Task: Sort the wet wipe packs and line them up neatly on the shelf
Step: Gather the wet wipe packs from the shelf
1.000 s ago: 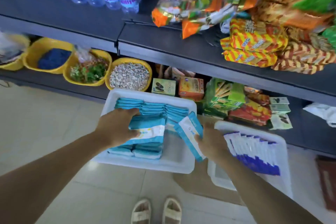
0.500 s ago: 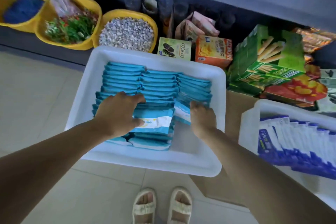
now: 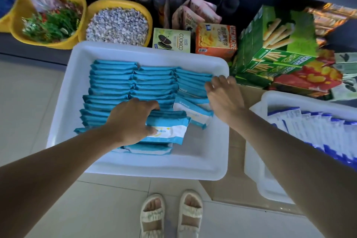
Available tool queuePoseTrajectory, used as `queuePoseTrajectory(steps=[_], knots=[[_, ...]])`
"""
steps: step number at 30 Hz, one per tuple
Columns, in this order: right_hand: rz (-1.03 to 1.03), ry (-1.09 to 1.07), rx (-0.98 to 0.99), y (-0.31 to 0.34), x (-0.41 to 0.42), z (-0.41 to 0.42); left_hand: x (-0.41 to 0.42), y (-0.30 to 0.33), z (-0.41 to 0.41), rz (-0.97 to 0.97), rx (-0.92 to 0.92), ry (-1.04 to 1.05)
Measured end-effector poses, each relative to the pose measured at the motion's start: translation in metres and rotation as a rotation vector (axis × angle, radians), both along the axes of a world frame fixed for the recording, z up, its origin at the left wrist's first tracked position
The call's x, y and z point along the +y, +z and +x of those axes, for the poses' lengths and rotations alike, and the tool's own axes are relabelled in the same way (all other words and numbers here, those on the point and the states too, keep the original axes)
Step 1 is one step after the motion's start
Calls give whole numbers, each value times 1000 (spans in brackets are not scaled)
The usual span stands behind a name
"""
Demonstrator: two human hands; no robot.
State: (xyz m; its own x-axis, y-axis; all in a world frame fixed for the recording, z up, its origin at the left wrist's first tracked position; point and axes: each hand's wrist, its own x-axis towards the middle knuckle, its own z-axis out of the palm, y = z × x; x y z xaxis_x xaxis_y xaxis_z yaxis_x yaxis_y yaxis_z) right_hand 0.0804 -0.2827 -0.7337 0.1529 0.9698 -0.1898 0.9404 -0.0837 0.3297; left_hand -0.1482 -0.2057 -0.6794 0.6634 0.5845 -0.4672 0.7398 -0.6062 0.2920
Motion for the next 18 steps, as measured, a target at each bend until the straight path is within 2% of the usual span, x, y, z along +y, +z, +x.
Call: queuePoseTrajectory(steps=[3,7,12,18], knots=[[100,-18,161,14,-10,15,-9,-4,25,-13,19,-21],[155,-175,399,24,-27,23,-26,-20,64,17,18,-128],[145,-243,480,22,-41,26,-39,-52,94,58,87,-194],[159,-265,552,15,-46,19,-26,-69,100,-61,87,-176]])
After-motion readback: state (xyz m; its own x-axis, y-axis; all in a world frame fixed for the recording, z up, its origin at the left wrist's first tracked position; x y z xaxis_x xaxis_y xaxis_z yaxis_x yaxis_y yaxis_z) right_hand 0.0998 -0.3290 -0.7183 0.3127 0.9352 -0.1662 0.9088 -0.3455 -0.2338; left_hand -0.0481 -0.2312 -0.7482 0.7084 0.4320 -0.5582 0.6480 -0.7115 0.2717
